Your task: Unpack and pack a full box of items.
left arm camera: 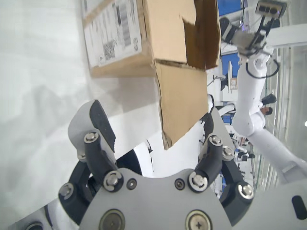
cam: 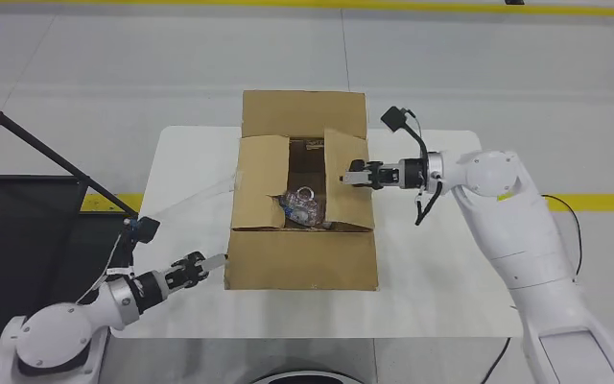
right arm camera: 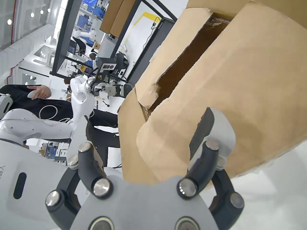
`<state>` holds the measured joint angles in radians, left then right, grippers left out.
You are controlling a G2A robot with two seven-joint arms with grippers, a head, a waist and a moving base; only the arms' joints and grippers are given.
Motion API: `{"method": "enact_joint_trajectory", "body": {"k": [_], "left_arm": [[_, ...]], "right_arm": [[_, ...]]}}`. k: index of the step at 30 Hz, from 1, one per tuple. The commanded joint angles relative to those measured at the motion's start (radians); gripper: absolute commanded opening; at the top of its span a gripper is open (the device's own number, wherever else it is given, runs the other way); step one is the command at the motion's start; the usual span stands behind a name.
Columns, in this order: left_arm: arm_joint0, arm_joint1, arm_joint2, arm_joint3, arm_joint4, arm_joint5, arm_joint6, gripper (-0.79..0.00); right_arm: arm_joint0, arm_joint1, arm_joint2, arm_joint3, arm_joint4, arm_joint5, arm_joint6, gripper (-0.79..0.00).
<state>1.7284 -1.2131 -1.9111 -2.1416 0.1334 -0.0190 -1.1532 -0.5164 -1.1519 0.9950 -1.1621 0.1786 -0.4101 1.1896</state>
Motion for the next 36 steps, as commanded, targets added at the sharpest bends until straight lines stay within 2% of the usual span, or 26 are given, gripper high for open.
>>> {"method": "enact_joint_trajectory", "body": {"k": [1, 5, 13, 22, 36], "left_arm": [[0.002, 0.005, 0.011, -0.006, 0.024, -0.018, -0.027, 0.0], [-0.001, 0.014, 0.044, -0.013, 0.048, -0.036, -0.053, 0.0], [-0.033, 0.027, 0.081, 0.0, -0.017, -0.02, -0.094, 0.0], [-0.045, 0.042, 0.071, 0.005, -0.14, -0.013, -0.129, 0.0], [-0.092, 0.065, 0.075, 0.031, -0.263, 0.025, -0.122, 0.0]], "right_arm": [[-0.003, -0.003, -0.012, 0.002, -0.02, 0.001, -0.024, 0.0], [-0.011, -0.005, -0.024, 0.009, -0.038, -0.003, -0.046, 0.0], [-0.031, -0.005, -0.031, 0.009, -0.067, -0.023, -0.08, 0.0], [-0.09, 0.016, 0.044, -0.073, -0.001, -0.125, -0.094, 0.0], [-0.104, 0.022, 0.063, -0.096, 0.008, -0.131, -0.094, 0.0]]}}
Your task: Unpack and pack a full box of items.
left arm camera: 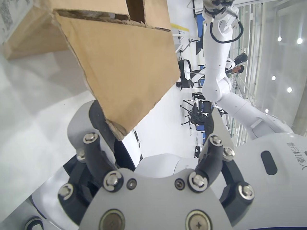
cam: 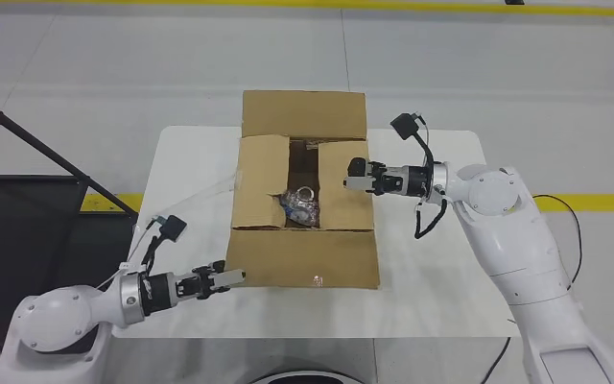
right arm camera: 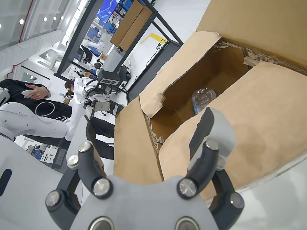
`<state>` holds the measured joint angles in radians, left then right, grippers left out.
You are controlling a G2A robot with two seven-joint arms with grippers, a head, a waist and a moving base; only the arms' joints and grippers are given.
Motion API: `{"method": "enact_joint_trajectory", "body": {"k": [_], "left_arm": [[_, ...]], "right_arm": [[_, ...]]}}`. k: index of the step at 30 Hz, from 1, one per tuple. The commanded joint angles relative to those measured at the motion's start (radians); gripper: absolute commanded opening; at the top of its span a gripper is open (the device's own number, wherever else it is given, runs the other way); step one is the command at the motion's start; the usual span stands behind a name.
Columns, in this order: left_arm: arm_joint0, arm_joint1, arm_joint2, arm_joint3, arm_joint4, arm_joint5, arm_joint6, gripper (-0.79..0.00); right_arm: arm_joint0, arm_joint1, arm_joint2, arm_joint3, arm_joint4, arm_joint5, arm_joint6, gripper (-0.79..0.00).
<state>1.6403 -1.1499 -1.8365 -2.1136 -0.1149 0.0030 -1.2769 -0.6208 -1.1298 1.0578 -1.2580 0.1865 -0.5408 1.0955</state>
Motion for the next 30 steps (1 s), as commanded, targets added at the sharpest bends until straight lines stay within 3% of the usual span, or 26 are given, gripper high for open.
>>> {"method": "enact_joint_trajectory", "body": {"k": [1, 5, 9, 15, 30], "left_arm": [[-0.008, 0.002, 0.0, 0.008, -0.032, 0.008, 0.004, 0.0], [-0.032, 0.007, -0.002, 0.035, -0.114, 0.036, 0.001, 0.0], [-0.064, 0.013, -0.005, 0.066, -0.18, 0.067, 0.014, 0.0], [-0.094, 0.012, 0.004, 0.08, -0.287, 0.112, 0.123, 0.0], [-0.149, 0.007, 0.085, 0.067, -0.327, 0.191, 0.463, 0.0]], "right_arm": [[0.0, 0.0, 0.0, 0.0, 0.0, 0.0, 0.0, 0.0], [0.0, 0.0, 0.0, 0.0, 0.0, 0.0, 0.0, 0.0], [-0.027, 0.003, 0.027, -0.009, 0.018, 0.016, -0.079, 0.0], [-0.011, -0.005, 0.039, 0.044, 0.062, 0.092, -0.185, 0.0], [-0.013, -0.007, 0.037, 0.05, 0.056, 0.124, -0.224, 0.0]]}}
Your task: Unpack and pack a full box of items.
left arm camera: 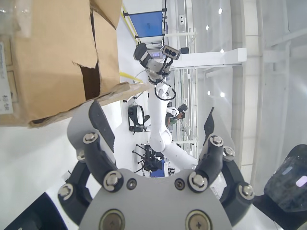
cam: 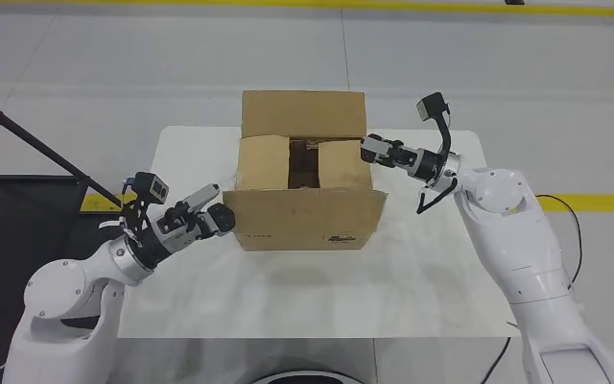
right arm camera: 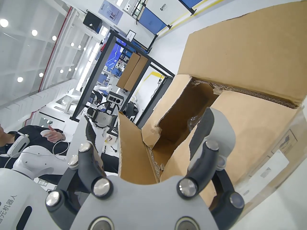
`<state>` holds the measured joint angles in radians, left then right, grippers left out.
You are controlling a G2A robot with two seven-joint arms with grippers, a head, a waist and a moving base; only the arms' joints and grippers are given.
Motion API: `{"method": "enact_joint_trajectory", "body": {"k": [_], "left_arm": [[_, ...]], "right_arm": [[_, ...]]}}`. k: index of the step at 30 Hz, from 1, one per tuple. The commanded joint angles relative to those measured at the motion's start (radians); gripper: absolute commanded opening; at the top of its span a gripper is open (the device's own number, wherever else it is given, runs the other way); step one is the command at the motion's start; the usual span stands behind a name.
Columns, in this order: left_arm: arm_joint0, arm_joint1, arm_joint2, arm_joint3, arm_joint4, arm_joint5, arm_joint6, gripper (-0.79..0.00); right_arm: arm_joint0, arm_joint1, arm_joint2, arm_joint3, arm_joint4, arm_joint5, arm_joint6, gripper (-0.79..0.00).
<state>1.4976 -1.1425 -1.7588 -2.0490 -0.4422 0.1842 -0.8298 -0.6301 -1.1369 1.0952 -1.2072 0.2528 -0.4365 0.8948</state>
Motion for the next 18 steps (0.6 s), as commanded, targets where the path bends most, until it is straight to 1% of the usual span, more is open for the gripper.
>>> {"method": "enact_joint_trajectory", "body": {"k": [1, 3, 5, 10, 16, 18], "left_arm": [[-0.015, 0.0, 0.013, 0.004, 0.004, 0.02, 0.032, 0.0], [-0.03, 0.002, 0.024, 0.002, 0.044, 0.04, 0.078, 0.0], [-0.04, 0.002, 0.045, -0.002, 0.073, 0.05, 0.108, 0.0], [-0.064, 0.003, 0.091, 0.004, 0.125, 0.074, 0.174, 0.0], [-0.093, 0.003, 0.137, 0.033, 0.154, 0.083, 0.21, 0.0], [-0.1, 0.003, 0.148, 0.04, 0.162, 0.086, 0.224, 0.0]], "right_arm": [[-0.003, -0.002, 0.0, 0.003, -0.016, 0.04, -0.059, 0.0], [0.007, -0.009, -0.011, 0.016, -0.028, 0.068, -0.112, 0.0], [0.028, -0.019, -0.024, 0.049, -0.055, 0.104, -0.197, 0.0], [0.123, -0.056, -0.095, 0.164, -0.116, 0.18, -0.347, 0.0], [0.241, -0.116, -0.179, 0.369, -0.096, 0.181, -0.428, 0.0], [0.277, -0.138, -0.207, 0.438, -0.088, 0.184, -0.437, 0.0]]}}
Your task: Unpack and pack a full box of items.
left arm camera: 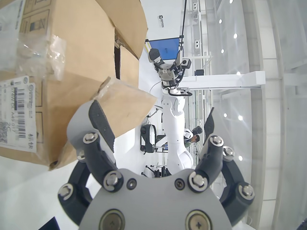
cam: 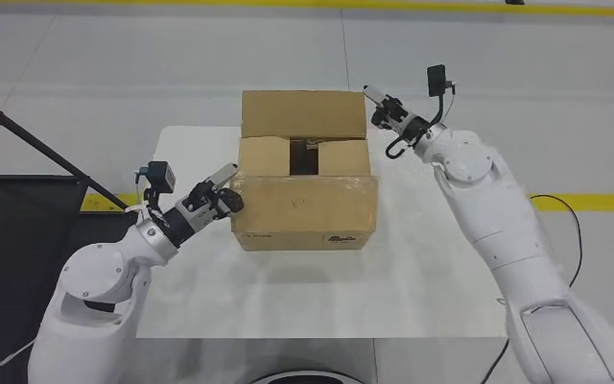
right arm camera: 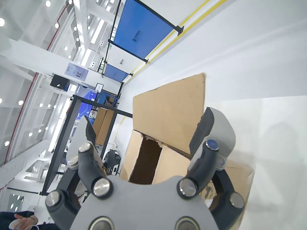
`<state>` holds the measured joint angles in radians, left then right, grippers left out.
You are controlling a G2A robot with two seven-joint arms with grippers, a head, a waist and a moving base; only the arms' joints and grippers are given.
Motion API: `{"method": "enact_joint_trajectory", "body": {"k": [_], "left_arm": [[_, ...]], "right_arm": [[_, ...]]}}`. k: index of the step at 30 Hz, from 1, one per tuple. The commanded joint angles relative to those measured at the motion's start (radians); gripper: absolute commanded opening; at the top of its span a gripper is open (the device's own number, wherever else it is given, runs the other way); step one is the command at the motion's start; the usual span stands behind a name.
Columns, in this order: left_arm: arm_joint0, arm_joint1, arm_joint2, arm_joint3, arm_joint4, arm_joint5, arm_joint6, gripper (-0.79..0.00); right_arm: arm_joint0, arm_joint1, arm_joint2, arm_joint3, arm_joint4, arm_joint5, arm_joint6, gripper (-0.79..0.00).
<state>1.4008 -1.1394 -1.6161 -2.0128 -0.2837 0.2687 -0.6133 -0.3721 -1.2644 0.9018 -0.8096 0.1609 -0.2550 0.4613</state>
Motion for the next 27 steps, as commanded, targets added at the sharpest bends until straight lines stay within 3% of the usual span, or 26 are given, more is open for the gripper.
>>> {"method": "enact_joint_trajectory", "body": {"k": [1, 7, 15, 27], "left_arm": [[-0.006, 0.0, 0.01, 0.006, 0.005, 0.003, 0.013, 0.0], [-0.022, 0.001, 0.026, 0.024, 0.01, 0.007, 0.029, 0.0], [-0.04, 0.003, 0.046, 0.037, 0.034, 0.019, 0.048, 0.0], [-0.039, 0.007, 0.068, 0.03, 0.08, 0.015, 0.074, 0.0]], "right_arm": [[0.036, -0.022, -0.026, 0.074, 0.007, 0.005, -0.008, 0.0], [0.111, -0.085, -0.085, 0.247, 0.042, -0.005, 0.037, 0.0], [0.164, -0.145, -0.107, 0.396, 0.111, -0.097, 0.17, 0.0], [0.18, -0.151, -0.008, 0.486, 0.31, -0.315, 0.384, 0.0]]}}
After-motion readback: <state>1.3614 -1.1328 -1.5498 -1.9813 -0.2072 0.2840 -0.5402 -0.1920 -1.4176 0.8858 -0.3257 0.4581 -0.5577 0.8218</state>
